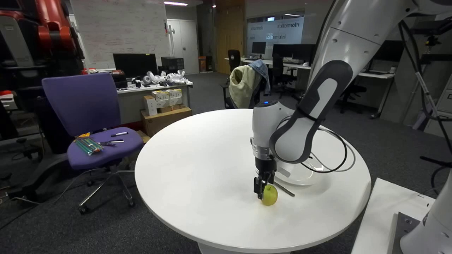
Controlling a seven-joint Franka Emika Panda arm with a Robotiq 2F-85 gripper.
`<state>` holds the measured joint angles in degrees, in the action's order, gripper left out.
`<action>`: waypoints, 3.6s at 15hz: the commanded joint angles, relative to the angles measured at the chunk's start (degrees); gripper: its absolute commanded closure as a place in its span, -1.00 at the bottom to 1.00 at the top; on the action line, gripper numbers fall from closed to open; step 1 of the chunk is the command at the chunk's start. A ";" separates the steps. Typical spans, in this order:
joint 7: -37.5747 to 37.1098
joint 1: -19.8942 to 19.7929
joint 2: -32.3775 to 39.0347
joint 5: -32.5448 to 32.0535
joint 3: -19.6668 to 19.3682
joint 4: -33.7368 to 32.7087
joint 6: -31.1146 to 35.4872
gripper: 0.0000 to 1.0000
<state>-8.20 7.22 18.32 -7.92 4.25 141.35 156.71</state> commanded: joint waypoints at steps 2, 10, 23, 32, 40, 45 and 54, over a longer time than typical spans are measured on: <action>1.78 0.89 1.55 0.30 -0.30 -1.62 -0.06 -1.00; 1.29 1.72 1.75 -0.30 -0.71 -1.68 -0.13 0.06; 0.23 1.39 -5.41 -1.68 -3.03 2.55 0.45 0.06; 2.45 -2.02 -10.98 -0.17 -4.94 6.01 -1.78 0.06; 4.99 -8.21 -15.48 -0.56 -8.80 7.35 -7.56 0.06; 7.11 -11.38 -13.94 -0.85 -11.19 5.03 -8.18 0.06; 6.34 -12.61 -7.24 -1.59 -13.15 -2.13 -8.72 0.06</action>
<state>-2.51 -4.70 8.75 -9.03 -8.88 142.58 149.86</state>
